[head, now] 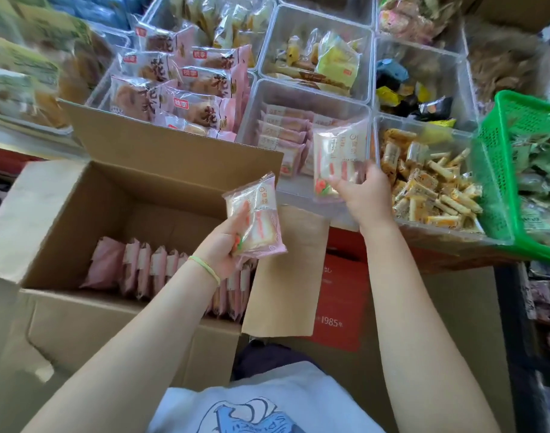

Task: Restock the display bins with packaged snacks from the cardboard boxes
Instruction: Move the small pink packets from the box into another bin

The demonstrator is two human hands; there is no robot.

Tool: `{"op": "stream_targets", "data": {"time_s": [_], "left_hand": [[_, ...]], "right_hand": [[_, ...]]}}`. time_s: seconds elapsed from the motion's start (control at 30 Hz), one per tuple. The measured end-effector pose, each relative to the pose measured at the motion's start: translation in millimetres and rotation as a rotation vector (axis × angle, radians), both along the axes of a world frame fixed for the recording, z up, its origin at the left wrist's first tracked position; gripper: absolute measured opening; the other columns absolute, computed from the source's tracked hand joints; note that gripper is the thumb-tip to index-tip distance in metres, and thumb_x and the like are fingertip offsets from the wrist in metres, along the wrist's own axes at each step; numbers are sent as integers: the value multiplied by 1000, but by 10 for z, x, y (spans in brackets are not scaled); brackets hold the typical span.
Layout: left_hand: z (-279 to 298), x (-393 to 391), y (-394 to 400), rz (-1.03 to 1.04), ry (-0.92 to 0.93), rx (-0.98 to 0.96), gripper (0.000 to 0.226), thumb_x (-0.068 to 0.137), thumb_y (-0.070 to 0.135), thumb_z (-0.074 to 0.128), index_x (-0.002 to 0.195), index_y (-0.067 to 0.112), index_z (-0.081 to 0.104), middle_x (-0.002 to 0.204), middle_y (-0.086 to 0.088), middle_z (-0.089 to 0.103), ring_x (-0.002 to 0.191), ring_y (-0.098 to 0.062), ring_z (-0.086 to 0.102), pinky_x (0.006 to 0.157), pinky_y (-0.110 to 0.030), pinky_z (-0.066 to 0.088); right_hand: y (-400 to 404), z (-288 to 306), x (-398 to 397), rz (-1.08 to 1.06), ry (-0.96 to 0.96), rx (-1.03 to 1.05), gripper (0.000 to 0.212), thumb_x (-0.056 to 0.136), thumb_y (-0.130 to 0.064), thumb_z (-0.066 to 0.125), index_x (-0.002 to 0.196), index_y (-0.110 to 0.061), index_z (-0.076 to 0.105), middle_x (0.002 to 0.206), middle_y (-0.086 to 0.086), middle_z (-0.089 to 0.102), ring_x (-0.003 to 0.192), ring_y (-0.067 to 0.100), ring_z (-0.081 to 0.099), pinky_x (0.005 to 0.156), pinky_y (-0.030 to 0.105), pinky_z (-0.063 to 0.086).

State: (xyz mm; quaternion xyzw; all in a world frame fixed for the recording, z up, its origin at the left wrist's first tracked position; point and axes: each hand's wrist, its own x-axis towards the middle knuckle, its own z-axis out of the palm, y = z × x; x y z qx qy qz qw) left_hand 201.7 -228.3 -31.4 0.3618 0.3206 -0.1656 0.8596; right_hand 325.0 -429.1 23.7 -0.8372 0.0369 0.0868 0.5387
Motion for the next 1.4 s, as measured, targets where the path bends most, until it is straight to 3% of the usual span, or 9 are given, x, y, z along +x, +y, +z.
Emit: {"op": "stream_targets", "data": {"time_s": [0.23, 0.4, 0.47, 0.6, 0.77, 0.97, 1.07, 1.27, 1.4], "left_hand": [[-44, 104, 12, 91, 4, 8, 41, 96, 45, 55, 117, 12, 65, 101, -4, 75, 85, -17, 74, 78, -29, 60], [-124, 117, -40, 129, 41, 1, 44, 95, 44, 59, 123, 11, 64, 112, -7, 73, 93, -19, 72, 91, -32, 56], [-155, 135, -53, 137, 42, -4, 41, 95, 43, 58, 120, 12, 65, 111, -7, 73, 92, -19, 72, 94, -33, 54], [-242, 185, -70, 159, 82, 15, 52, 92, 47, 62, 129, 11, 63, 131, -13, 63, 112, -25, 59, 105, -37, 42], [-288, 213, -112, 169, 91, -29, 49, 94, 43, 60, 129, 9, 62, 110, -7, 71, 91, -19, 70, 85, -29, 56], [-315, 259, -144, 180, 98, -62, 69, 71, 51, 83, 126, 12, 67, 125, -11, 57, 113, -27, 43, 111, -37, 26], [-273, 254, -151, 150, 57, -94, 45, 89, 36, 66, 126, 11, 66, 114, -7, 70, 95, -18, 69, 97, -29, 50], [-134, 231, -253, 109, -14, -141, 55, 80, 22, 66, 134, 9, 60, 116, -9, 69, 94, -24, 70, 80, -31, 54], [2, 369, -447, 74, -121, -167, 52, 90, 19, 61, 141, 16, 52, 135, -11, 60, 117, -30, 62, 97, -41, 49]], "right_hand": [[375, -446, 853, 265, -30, -409, 43, 92, -15, 66, 134, -24, 61, 130, 3, 64, 113, 21, 60, 84, 25, 48], [689, -877, 1078, 572, 230, -685, 55, 101, -7, 37, 149, -33, 41, 139, 8, 52, 91, 25, 58, 63, 36, 57], [807, -1018, 1178, 579, 261, -657, 50, 100, -4, 41, 143, -28, 49, 137, 7, 54, 98, 27, 62, 74, 42, 61], [1018, -1249, 1314, 410, 174, -598, 29, 95, -3, 47, 82, -27, 60, 107, 3, 61, 94, 23, 58, 74, 27, 45], [1151, -1343, 1346, 254, 126, -534, 33, 91, -8, 50, 112, -17, 74, 116, 7, 70, 103, 24, 63, 84, 28, 48], [1154, -1315, 1344, 246, 161, -646, 30, 96, -10, 48, 125, -10, 56, 137, 19, 53, 120, 33, 55, 84, 29, 40], [1087, -1169, 1284, 183, 170, -640, 58, 94, -27, 62, 142, -6, 36, 146, 21, 38, 131, 35, 44, 99, 36, 40], [573, -604, 910, 58, 162, -256, 16, 88, -25, 57, 100, -15, 59, 97, 0, 64, 95, 21, 63, 84, 37, 50], [264, -86, 413, 370, 418, 20, 47, 94, -57, 56, 94, -12, 70, 87, -1, 75, 78, 14, 71, 70, 31, 55]]}}
